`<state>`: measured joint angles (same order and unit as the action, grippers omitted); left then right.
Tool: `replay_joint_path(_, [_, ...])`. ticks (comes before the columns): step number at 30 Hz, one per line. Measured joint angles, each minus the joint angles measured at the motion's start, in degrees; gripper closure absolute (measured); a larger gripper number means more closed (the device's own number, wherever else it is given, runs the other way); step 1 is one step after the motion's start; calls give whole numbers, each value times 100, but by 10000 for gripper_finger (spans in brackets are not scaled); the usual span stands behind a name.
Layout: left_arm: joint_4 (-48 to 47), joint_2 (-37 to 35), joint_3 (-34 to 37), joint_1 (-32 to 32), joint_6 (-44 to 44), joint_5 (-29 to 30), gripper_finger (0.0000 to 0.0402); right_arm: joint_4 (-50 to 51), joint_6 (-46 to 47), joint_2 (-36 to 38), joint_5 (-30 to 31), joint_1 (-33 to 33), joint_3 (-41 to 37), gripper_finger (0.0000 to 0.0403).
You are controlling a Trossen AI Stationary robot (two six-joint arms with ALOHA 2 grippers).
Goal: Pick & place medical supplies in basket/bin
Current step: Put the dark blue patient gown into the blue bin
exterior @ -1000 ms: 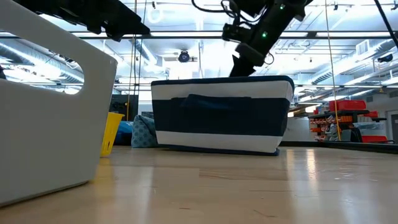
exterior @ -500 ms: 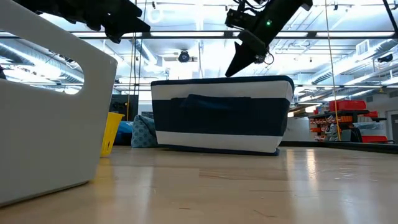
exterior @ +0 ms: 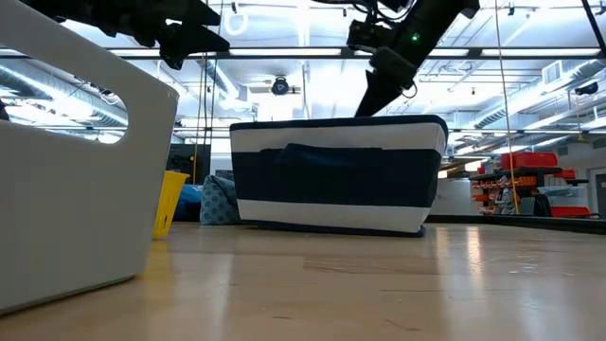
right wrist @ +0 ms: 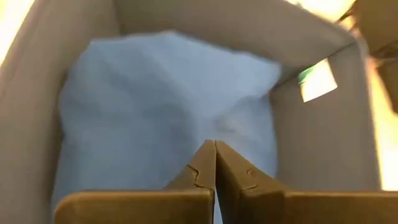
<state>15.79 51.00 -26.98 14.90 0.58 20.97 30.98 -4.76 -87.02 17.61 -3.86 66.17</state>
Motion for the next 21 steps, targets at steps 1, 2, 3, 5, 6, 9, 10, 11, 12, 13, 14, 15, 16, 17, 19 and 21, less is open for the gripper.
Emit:
replay_joint_path(1, [-2, 0, 0, 0, -2, 0, 119, 105, 17, 0, -72, 0, 0, 398])
replay_joint_path(2, [-2, 0, 0, -1, -3, 1, 119, 226, 49, 0, -131, 0, 0, 399])
replay_joint_path(3, [1, 0, 0, 0, -7, 2, 119, 355, 91, -5, -170, 0, 0, 400])
replay_joint_path(5, [20, 0, 0, 0, -30, 0, 119, 591, 176, -47, -196, 0, 0, 400])
replay_joint_path(6, [33, 0, 0, 0, -42, 1, 119, 784, 230, -52, -230, 0, -3, 400])
replay_joint_path(9, [48, 0, 0, 0, -43, 0, 119, 1201, 340, -105, -368, 0, -1, 401])
replay_joint_path(10, [50, 0, 0, 0, -44, 0, 119, 1411, 383, -121, -437, -2, -2, 401])
replay_joint_path(11, [60, 0, 0, 0, -43, 0, 119, 1628, 419, -122, -467, -2, -6, 401])
replay_joint_path(12, [66, 0, 0, 0, -43, 0, 119, 1747, 452, -136, -499, 2, -5, 401])
replay_joint_path(13, [65, 0, 0, 0, -44, 0, 119, 1844, 487, -149, -548, 14, -2, 401])
replay_joint_path(14, [66, 0, 0, 0, -43, 0, 119, 2012, 522, -161, -576, 15, -2, 401])
replay_joint_path(15, [72, 0, 0, 0, -42, 0, 119, 2205, 549, -162, -595, 15, -2, 402])
replay_joint_path(16, [72, 0, 0, 0, -42, 0, 119, 2373, 595, -158, -620, 15, -2, 402])
replay_joint_path(17, [70, 0, 0, 0, -42, 0, 119, 2503, 628, -157, -656, 15, -2, 402])
replay_joint_path(19, [74, 0, 0, 0, -42, 0, 119, 2834, 721, -157, -716, 15, -2, 402])
replay_joint_path(21, [73, 0, 0, 0, -42, 0, 119, 3234, 799, -157, -734, 15, -2, 402])
